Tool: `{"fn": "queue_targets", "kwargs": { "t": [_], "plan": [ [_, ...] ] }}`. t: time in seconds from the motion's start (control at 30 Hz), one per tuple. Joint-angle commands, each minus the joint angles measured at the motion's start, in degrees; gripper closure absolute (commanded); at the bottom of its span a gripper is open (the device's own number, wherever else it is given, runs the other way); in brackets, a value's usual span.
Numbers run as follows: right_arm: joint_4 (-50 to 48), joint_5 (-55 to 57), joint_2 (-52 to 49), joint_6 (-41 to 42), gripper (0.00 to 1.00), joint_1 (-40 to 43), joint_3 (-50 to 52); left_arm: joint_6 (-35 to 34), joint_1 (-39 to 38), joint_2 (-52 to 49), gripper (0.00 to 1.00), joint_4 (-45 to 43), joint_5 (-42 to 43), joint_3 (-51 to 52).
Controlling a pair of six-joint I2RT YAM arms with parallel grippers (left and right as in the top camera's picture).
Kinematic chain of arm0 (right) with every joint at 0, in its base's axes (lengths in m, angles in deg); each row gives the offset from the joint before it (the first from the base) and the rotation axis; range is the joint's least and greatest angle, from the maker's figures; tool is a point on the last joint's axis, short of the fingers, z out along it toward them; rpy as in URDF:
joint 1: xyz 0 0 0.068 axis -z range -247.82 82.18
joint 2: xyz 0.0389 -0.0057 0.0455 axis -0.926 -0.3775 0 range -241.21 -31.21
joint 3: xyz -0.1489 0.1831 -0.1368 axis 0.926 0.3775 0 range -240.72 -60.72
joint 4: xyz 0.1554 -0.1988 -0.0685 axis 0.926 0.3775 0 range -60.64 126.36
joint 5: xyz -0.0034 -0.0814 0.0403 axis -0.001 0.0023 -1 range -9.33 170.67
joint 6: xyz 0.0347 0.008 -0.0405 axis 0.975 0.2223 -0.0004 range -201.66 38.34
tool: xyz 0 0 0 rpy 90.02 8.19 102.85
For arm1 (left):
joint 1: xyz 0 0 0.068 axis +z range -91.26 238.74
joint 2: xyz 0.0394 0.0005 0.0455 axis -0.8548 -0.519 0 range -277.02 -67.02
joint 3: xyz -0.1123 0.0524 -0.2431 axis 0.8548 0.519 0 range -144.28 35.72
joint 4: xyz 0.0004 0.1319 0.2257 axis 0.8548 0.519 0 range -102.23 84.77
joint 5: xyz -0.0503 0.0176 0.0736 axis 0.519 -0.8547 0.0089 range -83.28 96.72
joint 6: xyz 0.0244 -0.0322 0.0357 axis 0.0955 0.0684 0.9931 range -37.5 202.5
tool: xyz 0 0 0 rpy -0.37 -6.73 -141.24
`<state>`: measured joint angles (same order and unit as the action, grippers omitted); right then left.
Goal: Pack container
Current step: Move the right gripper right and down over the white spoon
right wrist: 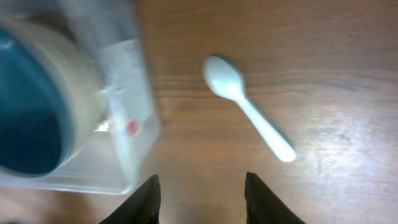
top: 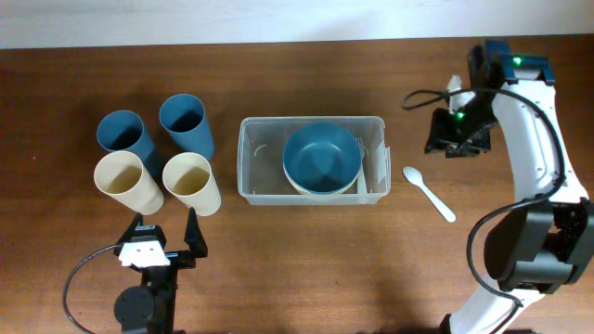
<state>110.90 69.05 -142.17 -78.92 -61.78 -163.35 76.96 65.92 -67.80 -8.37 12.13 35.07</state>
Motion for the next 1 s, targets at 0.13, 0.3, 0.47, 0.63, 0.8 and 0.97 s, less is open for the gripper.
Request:
{"fn": "queue_targets", "kwargs": {
  "t": [0.13, 0.3, 0.47, 0.63, 0.8, 0.97],
  "plan": [
    [-9.6, 3.96, 0.98, -0.87, 0.58, 0.72, 12.0, 0.92, -0.17, 0.48, 0.0, 0.44, 0.39, 0.07],
    [-15.87, 6.32, 0.98, -1.88, 0.57, 0.74, 18.32, 0.92, -0.17, 0.48, 0.0, 0.44, 0.39, 0.07],
    [-20.2, 6.4, 0.98, -1.95, 0.57, 0.74, 21.66, 0.92, -0.17, 0.48, 0.0, 0.44, 0.39, 0.07],
    [-23.87, 6.64, 0.98, -4.2, 0.53, 0.72, 24.24, 0.92, -0.17, 0.48, 0.0, 0.44, 0.39, 0.07],
    [-27.47, 6.71, 0.98, -6.01, 0.49, 0.72, 26.99, 0.92, -0.17, 0.48, 0.0, 0.44, 0.39, 0.07],
    [-30.71, 6.29, 0.96, -7.08, 0.48, 0.68, 29.53, 0.92, -0.17, 0.48, 0.0, 0.44, 0.39, 0.07]
  ]
}}
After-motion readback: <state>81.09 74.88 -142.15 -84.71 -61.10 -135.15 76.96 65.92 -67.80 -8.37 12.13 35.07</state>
